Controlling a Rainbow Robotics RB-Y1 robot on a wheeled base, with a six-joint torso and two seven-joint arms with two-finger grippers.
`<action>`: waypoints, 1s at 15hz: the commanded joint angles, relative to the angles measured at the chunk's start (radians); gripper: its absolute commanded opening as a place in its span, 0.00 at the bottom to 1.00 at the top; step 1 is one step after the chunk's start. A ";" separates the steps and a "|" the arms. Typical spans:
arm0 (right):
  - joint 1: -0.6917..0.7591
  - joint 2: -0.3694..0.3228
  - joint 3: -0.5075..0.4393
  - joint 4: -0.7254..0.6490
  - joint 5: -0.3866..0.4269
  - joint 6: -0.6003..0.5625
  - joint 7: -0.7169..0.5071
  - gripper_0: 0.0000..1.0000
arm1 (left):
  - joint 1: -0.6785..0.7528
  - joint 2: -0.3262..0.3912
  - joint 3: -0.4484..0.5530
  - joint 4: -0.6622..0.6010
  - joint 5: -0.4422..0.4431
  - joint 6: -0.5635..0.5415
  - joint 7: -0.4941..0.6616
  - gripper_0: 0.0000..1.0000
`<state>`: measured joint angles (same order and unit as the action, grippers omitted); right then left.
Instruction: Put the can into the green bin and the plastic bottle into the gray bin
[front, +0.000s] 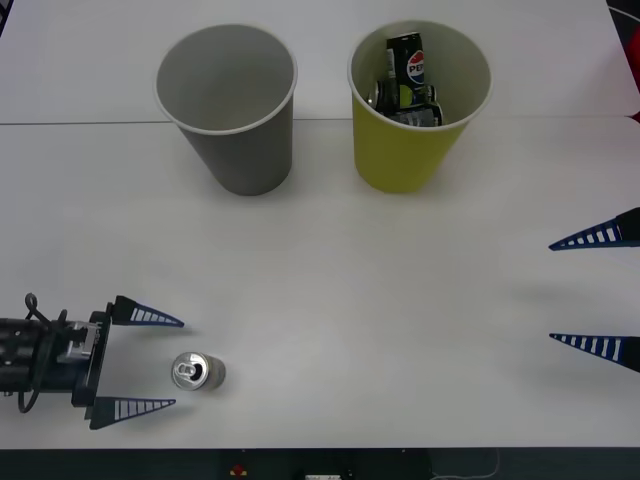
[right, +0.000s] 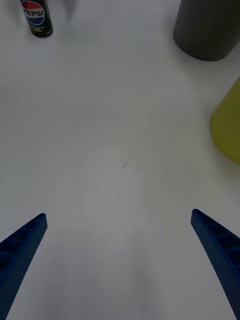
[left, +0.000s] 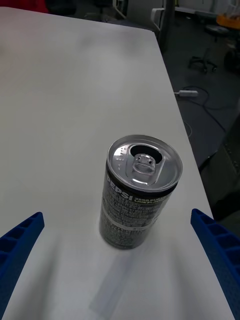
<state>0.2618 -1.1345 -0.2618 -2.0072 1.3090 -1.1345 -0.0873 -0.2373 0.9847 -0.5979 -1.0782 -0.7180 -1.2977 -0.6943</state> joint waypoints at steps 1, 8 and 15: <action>0.000 0.000 0.000 0.000 0.000 0.000 0.000 1.00 | -0.013 -0.035 -0.034 0.000 0.017 0.034 -0.008 1.00; 0.000 0.000 0.000 0.000 0.000 0.000 0.000 1.00 | -0.024 -0.095 -0.054 0.000 0.017 0.089 -0.016 1.00; 0.000 0.000 0.000 0.000 0.000 0.000 0.000 1.00 | -0.024 -0.095 -0.060 0.000 0.011 0.089 -0.016 0.00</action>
<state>0.2618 -1.1345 -0.2618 -2.0071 1.3090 -1.1345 -0.0873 -0.2619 0.8909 -0.6574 -1.0782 -0.7073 -1.2088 -0.7103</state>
